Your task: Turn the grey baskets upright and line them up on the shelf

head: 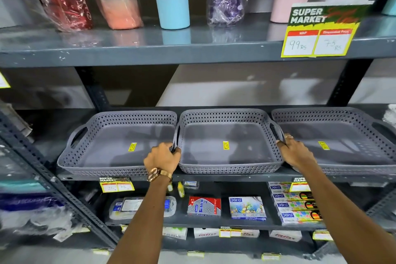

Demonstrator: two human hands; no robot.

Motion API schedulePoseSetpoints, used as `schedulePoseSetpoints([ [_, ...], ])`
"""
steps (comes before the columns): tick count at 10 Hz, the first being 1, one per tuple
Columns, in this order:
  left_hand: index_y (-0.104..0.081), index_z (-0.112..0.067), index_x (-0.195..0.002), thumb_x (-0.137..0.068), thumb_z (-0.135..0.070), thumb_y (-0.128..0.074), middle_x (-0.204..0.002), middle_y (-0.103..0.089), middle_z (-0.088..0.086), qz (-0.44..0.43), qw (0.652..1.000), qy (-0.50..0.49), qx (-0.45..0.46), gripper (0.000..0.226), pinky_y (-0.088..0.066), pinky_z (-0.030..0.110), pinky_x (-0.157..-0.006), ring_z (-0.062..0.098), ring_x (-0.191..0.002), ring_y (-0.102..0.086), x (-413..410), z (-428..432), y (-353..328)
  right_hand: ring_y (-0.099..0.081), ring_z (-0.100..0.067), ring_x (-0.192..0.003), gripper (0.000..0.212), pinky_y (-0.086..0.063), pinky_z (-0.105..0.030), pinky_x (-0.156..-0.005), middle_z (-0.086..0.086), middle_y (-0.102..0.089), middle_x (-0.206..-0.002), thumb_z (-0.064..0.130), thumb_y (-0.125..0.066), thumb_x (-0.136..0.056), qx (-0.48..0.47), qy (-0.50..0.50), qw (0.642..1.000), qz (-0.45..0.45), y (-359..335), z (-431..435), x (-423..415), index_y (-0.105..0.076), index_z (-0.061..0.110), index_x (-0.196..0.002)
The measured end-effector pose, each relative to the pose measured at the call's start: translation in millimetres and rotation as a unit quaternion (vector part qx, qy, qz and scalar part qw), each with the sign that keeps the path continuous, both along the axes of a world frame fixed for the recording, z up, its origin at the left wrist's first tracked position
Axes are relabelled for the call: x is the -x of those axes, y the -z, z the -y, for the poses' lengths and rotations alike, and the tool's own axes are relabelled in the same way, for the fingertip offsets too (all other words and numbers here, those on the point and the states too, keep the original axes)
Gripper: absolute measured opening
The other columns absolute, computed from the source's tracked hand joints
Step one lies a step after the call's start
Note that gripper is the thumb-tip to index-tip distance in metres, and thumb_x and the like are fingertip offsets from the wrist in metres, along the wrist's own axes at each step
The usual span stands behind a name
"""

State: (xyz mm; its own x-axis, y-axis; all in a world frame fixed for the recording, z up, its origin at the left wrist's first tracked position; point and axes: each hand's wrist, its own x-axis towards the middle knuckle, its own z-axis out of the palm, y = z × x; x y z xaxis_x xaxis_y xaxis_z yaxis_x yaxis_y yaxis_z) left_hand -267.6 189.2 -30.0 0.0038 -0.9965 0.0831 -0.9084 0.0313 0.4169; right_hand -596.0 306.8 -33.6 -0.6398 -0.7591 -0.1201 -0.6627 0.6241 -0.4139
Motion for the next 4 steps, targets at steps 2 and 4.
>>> schedulePoseSetpoints([
  [2,-0.062,-0.030,-0.120,-0.082,-0.050,-0.057,-0.116,-0.069,0.010,-0.011,1.000,0.007,-0.012,0.042,-0.051,0.038,-0.085,0.035,-0.104,-0.064,-3,0,-1,-0.051,-0.043,-0.124,0.049,-0.038,-0.053,-0.104,-0.024,-0.051,-0.139,0.040,-0.031,-0.100,-0.009,0.004,1.000,0.002,-4,-4,-4,-0.035,0.011,-0.139],
  [4,-0.057,-0.017,-0.120,-0.090,-0.060,-0.039,-0.115,-0.066,0.018,0.014,0.999,0.046,-0.002,0.055,-0.049,0.046,-0.085,0.039,-0.106,-0.061,-7,-23,-17,-0.048,-0.039,-0.129,0.082,-0.045,-0.058,-0.099,-0.018,-0.050,-0.143,0.066,-0.030,-0.090,0.160,-0.019,0.987,-0.024,-32,-31,-24,-0.019,0.011,-0.150],
])
